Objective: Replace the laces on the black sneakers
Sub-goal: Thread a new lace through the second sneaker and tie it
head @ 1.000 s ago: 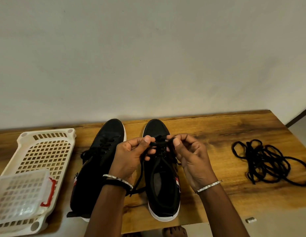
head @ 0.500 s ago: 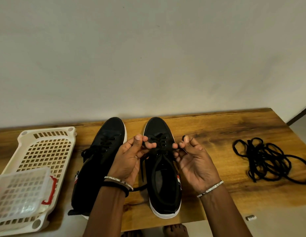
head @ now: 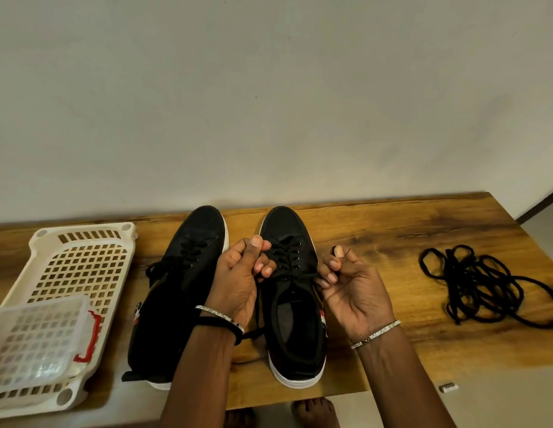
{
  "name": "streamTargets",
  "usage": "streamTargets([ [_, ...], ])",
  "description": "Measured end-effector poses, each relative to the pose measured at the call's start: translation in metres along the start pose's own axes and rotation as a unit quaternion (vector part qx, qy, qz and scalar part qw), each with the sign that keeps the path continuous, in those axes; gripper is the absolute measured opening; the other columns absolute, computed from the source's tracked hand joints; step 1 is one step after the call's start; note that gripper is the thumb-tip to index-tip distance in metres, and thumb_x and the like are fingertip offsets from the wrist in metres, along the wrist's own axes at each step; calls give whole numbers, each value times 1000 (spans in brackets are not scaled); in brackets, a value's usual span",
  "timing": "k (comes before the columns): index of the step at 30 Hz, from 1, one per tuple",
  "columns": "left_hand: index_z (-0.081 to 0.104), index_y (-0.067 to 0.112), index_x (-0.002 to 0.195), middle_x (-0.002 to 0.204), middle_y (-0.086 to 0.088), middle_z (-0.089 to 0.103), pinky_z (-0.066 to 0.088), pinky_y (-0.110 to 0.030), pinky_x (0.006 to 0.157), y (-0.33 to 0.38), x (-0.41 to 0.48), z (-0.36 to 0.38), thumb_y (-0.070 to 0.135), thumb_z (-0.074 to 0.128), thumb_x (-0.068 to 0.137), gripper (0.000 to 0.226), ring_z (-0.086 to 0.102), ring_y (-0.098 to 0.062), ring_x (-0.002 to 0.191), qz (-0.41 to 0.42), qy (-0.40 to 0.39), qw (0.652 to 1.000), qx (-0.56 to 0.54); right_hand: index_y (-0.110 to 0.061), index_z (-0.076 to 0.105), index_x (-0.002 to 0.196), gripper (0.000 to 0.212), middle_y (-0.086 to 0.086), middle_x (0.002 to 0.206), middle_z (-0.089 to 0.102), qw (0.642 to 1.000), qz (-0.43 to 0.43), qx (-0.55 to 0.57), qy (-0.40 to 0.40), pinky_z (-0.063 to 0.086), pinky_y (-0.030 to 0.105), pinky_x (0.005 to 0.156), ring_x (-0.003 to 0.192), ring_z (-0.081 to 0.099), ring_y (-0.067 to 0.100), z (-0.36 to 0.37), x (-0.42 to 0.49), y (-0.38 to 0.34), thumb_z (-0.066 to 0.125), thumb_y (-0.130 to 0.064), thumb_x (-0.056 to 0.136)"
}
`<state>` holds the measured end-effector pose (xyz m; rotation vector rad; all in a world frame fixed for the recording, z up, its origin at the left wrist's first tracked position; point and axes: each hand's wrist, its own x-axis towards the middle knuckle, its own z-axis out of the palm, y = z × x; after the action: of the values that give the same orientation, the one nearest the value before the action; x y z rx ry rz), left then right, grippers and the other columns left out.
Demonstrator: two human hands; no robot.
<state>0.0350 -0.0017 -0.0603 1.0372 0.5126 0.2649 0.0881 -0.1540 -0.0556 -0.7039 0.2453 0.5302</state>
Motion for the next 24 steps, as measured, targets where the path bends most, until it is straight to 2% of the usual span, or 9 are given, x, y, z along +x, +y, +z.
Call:
streamTargets([
  [6, 59, 5, 87, 52, 5, 37, 35, -24, 59, -1, 0, 0, 25, 53, 101, 25, 39, -9, 50, 10, 9, 1000, 17, -13, 45, 77, 22, 0, 58, 42, 1000, -4, -25, 9, 27, 21, 45, 45, 35, 10, -1, 0, -1, 44, 9, 70],
  [10, 59, 2, 86, 52, 5, 34, 37, -21, 55, -1, 0, 1, 21, 53, 101, 25, 35, -7, 48, 18, 6, 1000, 6, -11, 47, 76, 28, 1, 58, 43, 998, -21, -56, 36, 26, 22, 46, 45, 35, 10, -3, 3, -1, 38, 15, 84],
  [14, 59, 2, 85, 50, 6, 34, 36, -22, 55, -2, 2, 0, 20, 51, 102, 26, 35, -6, 46, 27, 9, 999, 18, -8, 48, 75, 32, 4, 58, 42, 986, -106, -118, 53, 26, 18, 43, 47, 35, 10, 1, 3, 3, 40, 19, 89],
  [18, 57, 0, 84, 50, 5, 32, 38, -19, 51, -3, 2, 1, 18, 51, 101, 26, 33, -6, 46, 39, 3, 999, 8, -6, 49, 78, 27, 0, 51, 47, 956, -206, -202, 44, 33, 14, 42, 45, 42, 7, 4, 3, 8, 47, 13, 97],
  [21, 57, -1, 84, 50, 5, 32, 39, -19, 50, -3, 2, 0, 18, 51, 101, 26, 34, -6, 45, 40, 3, 999, 7, -7, 50, 78, 27, 0, 51, 50, 943, -229, -239, 44, 35, 15, 44, 46, 42, 8, 3, 3, 9, 48, 12, 98],
  [24, 58, 1, 86, 51, 5, 35, 41, -19, 54, -5, 0, 1, 20, 52, 101, 25, 38, -7, 47, 41, -5, 999, 18, -5, 51, 81, 23, 1, 52, 50, 945, -226, -234, 29, 34, 16, 46, 46, 40, 8, 3, 2, 7, 48, 9, 98],
])
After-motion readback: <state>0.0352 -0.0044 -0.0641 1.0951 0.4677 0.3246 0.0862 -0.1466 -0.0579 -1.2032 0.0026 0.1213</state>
